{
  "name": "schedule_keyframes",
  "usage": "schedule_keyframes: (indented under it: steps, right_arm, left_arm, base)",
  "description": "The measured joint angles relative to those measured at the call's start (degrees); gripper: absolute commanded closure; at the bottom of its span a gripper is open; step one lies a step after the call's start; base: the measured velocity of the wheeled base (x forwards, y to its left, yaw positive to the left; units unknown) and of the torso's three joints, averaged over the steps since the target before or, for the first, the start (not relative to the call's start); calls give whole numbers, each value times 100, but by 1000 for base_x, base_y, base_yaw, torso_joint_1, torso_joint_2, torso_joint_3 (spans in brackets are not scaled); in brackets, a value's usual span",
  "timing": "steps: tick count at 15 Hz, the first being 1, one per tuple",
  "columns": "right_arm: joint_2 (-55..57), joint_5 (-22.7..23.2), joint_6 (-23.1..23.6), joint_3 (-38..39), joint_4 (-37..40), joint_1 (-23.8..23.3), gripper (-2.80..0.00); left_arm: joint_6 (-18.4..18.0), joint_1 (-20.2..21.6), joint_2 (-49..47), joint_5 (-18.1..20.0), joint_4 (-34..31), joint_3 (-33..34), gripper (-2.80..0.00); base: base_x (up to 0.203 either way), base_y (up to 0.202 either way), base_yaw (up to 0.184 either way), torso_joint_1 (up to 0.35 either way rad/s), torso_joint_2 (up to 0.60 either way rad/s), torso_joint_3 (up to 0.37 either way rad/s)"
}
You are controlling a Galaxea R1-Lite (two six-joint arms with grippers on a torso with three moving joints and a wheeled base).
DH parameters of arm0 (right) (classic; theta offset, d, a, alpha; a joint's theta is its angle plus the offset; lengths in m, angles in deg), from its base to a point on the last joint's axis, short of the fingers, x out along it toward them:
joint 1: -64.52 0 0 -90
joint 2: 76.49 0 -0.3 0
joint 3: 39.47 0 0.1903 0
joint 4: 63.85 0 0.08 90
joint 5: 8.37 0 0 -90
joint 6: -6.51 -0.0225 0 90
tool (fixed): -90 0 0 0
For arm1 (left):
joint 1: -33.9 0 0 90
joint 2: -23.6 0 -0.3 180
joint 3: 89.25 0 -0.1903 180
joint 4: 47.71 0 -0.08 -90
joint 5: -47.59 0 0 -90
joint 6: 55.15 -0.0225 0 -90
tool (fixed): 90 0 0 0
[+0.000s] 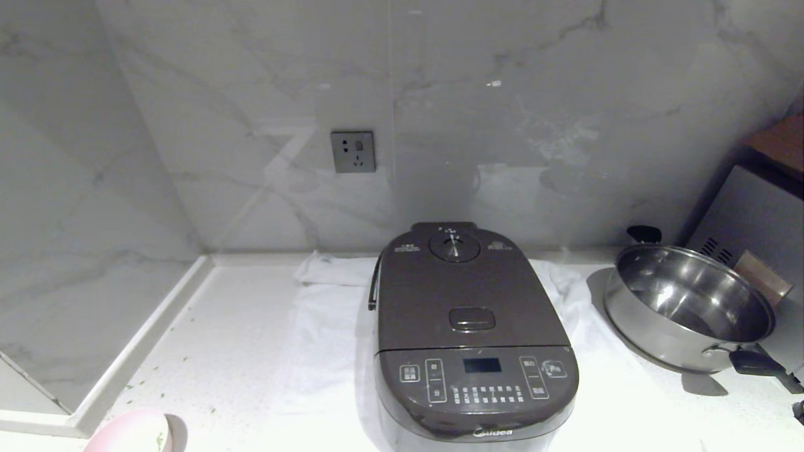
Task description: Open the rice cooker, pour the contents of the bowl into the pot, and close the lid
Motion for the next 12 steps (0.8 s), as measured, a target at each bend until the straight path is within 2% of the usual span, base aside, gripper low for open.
schedule_keyframes:
  steps: [2,5,12]
  right_arm:
    - [0,2,0,12,0,0,0]
    - [0,-27,-174,15,0,0,0]
    - [0,-49,-317,15,-3,0,0]
  left_arm:
    - [-19,0,0,-15,114,39,0]
    - [-362,2,0,83,402,144,0]
    - [-396,-5,0,88,482,192,0]
  base:
    - [0,0,0,0,0,0]
    - [0,0,0,0,0,0]
    - [0,0,0,0,0,0]
